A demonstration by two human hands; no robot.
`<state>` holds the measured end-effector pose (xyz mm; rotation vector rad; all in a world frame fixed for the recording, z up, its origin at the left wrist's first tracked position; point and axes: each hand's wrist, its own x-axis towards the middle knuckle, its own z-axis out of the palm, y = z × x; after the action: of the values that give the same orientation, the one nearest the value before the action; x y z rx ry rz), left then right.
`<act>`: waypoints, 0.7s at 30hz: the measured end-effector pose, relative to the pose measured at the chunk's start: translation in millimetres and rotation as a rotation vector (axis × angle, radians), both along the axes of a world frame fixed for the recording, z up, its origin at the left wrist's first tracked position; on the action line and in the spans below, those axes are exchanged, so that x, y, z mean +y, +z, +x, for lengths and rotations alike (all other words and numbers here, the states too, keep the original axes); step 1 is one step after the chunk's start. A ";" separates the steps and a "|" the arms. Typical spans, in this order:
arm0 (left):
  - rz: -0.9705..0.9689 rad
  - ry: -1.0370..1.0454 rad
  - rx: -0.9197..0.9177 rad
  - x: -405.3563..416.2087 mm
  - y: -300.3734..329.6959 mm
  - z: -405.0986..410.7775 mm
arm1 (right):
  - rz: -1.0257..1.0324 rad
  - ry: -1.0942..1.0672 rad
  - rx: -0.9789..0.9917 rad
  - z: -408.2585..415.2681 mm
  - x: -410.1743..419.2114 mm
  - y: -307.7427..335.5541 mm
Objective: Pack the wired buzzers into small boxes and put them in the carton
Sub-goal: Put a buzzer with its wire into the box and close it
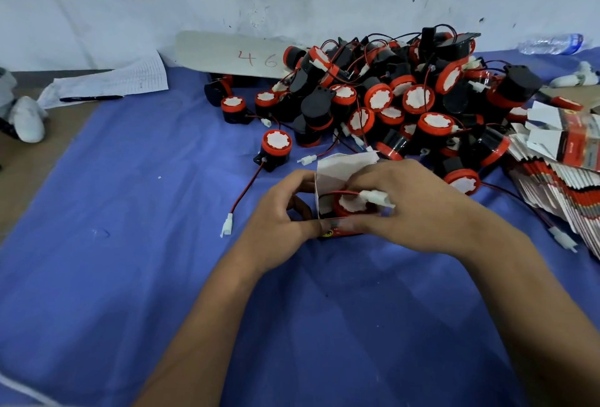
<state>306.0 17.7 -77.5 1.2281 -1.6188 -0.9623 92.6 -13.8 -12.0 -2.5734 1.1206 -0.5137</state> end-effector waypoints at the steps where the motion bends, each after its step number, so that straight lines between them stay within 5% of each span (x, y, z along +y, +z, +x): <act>1: -0.007 0.000 -0.004 0.2 0.0 -0.2 | 0.017 -0.009 -0.067 0.6 0.8 -1.7; 9: -0.018 0.001 -0.024 0.8 -0.7 -2.2 | -0.185 -0.302 -0.328 5.4 -6.2 -15.0; 21: -0.094 0.186 0.003 3.8 -4.4 -30.4 | -0.112 -0.170 0.162 9.9 -3.0 -5.3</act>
<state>275.6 21.5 -81.9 1.2860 -1.5010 -0.7630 102.6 -16.8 -17.4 -2.6692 1.4121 -0.4227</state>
